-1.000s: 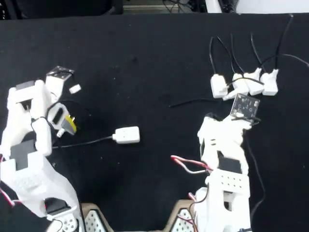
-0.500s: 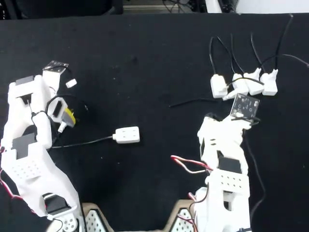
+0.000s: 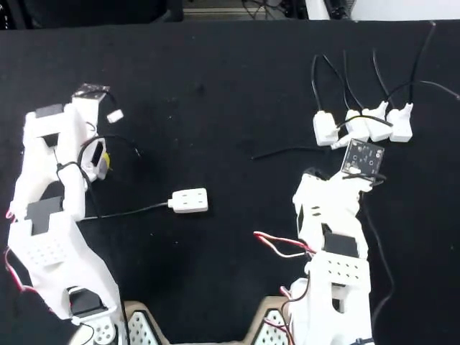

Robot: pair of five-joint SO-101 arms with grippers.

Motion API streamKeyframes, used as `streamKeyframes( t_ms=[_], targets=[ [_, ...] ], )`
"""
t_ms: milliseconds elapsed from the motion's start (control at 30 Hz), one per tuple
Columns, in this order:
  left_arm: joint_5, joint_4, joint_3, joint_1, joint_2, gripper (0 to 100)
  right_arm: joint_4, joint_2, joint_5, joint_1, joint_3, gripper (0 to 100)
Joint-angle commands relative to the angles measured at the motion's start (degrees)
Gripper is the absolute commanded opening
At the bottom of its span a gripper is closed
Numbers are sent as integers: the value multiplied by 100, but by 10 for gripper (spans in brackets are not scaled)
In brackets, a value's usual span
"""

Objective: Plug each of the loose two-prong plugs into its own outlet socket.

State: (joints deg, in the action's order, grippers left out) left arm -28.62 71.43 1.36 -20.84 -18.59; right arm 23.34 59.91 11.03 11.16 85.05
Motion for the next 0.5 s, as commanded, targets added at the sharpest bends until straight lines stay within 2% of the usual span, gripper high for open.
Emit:
streamKeyframes(
  t_ms=[0,200,300,467],
  targets=[
    [44,607,-646,-119,747,30,-141,154,9,-88,-312,18],
    [79,1653,-699,198,1415,30,-141,154,9,-88,-312,18],
    [97,1855,-699,453,1609,30,-141,154,9,-88,-312,18],
    [853,1987,-374,1042,2022,30,-141,154,9,-88,-312,18]
  ],
)
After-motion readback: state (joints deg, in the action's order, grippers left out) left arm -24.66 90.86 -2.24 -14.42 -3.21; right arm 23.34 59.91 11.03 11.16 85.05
